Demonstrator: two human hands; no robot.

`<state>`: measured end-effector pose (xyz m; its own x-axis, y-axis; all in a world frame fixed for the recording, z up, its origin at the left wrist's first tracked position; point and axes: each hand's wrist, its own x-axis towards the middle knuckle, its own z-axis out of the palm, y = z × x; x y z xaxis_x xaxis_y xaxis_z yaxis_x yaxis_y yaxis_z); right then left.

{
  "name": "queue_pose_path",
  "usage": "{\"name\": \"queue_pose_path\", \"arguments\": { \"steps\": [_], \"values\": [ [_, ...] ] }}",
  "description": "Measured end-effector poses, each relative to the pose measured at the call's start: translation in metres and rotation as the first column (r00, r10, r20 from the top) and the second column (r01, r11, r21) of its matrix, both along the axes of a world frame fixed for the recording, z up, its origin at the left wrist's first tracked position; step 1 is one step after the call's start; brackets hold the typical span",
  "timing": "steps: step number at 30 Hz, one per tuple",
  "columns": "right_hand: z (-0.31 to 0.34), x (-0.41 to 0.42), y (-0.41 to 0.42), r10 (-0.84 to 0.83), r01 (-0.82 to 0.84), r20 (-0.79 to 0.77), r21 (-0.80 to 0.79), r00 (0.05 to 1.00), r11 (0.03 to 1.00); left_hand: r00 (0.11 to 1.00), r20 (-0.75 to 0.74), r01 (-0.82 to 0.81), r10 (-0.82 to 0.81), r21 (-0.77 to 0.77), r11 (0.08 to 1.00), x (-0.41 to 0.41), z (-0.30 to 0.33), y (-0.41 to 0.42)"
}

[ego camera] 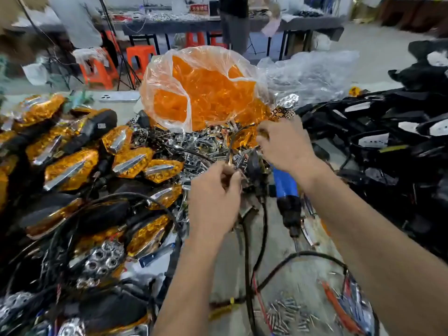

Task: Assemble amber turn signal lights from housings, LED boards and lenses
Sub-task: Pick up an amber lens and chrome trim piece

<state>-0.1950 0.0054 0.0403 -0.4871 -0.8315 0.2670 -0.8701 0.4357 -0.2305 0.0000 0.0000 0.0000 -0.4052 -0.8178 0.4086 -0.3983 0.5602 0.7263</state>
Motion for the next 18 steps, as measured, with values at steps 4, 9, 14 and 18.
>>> {"name": "queue_pose_path", "arguments": {
  "steps": [4, 9, 14, 18],
  "values": [
    [-0.012, -0.005, -0.031, -0.065, 0.059, 0.026, 0.196, 0.998, 0.979, 1.000, -0.027, -0.012, 0.015, 0.122, 0.992, -0.002, -0.007, -0.015],
    [-0.028, -0.001, -0.038, -0.093, 0.090, 0.024, 0.127, 0.995, 0.988, 0.999, -0.047, 0.013, -0.004, 0.192, 0.981, -0.002, -0.016, -0.021],
    [-0.022, 0.002, -0.028, -0.124, 0.118, 0.157, 0.044, 0.980, 0.992, 0.997, -0.071, 0.008, 0.011, 0.257, 0.966, -0.002, -0.015, -0.022],
    [-0.009, 0.016, 0.003, -0.059, 0.061, 0.212, -0.007, 0.975, 0.998, 0.987, -0.161, 0.034, 0.016, 0.304, 0.952, 0.002, -0.012, -0.022]
  ]
}}
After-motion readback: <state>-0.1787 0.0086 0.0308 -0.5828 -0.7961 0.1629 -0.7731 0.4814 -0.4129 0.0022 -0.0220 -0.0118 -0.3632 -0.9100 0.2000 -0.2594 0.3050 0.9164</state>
